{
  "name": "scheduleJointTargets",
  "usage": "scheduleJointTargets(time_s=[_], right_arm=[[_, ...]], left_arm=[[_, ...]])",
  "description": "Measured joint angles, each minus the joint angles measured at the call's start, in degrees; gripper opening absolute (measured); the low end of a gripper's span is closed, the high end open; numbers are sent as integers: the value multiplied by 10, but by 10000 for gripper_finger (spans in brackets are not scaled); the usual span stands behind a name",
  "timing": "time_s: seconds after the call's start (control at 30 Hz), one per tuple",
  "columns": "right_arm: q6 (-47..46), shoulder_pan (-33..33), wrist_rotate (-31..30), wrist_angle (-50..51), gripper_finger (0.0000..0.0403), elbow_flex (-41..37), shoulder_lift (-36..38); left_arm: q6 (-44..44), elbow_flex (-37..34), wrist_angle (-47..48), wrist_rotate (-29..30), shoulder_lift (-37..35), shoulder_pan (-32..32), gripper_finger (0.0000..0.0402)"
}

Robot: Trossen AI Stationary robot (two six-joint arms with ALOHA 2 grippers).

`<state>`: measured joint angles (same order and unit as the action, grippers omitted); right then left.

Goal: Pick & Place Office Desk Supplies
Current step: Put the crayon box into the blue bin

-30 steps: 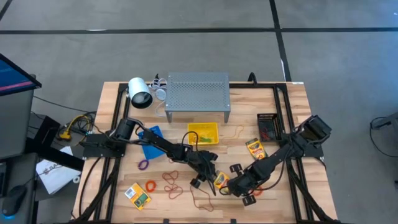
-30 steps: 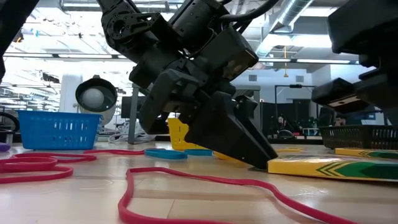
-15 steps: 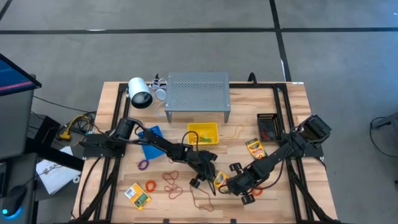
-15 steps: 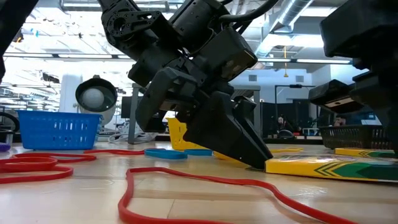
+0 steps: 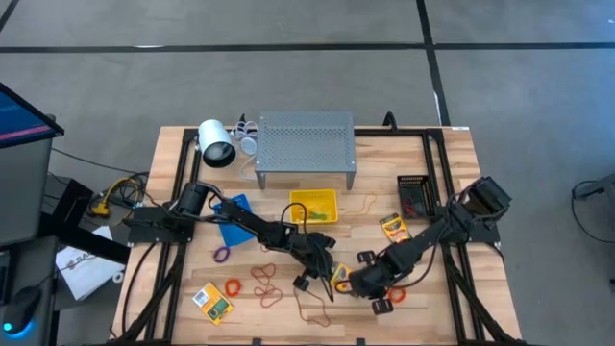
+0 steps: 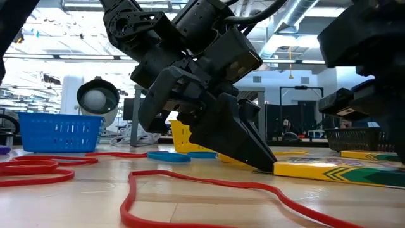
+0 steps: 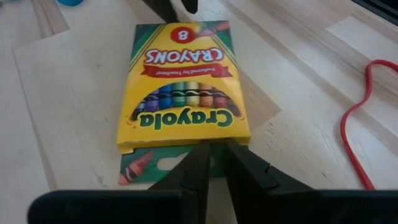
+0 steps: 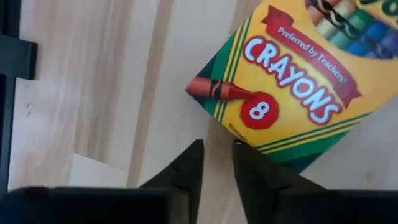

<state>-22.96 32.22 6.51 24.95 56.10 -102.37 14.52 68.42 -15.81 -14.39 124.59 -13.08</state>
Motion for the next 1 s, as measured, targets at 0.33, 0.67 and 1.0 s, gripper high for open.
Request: scheduleJointTargets(time_s=[0.33, 0.67, 1.0], right_arm=[[-62, -33, 56, 32, 173, 0, 7], [-73, -43, -1, 43, 186, -2, 32], [-66, -26, -81, 36, 180, -2, 26]], left_arm=[[0, 0, 0, -1, 1, 3, 49], [-2, -1, 1, -5, 1, 4, 48], [-5, -2, 1, -5, 1, 4, 48]])
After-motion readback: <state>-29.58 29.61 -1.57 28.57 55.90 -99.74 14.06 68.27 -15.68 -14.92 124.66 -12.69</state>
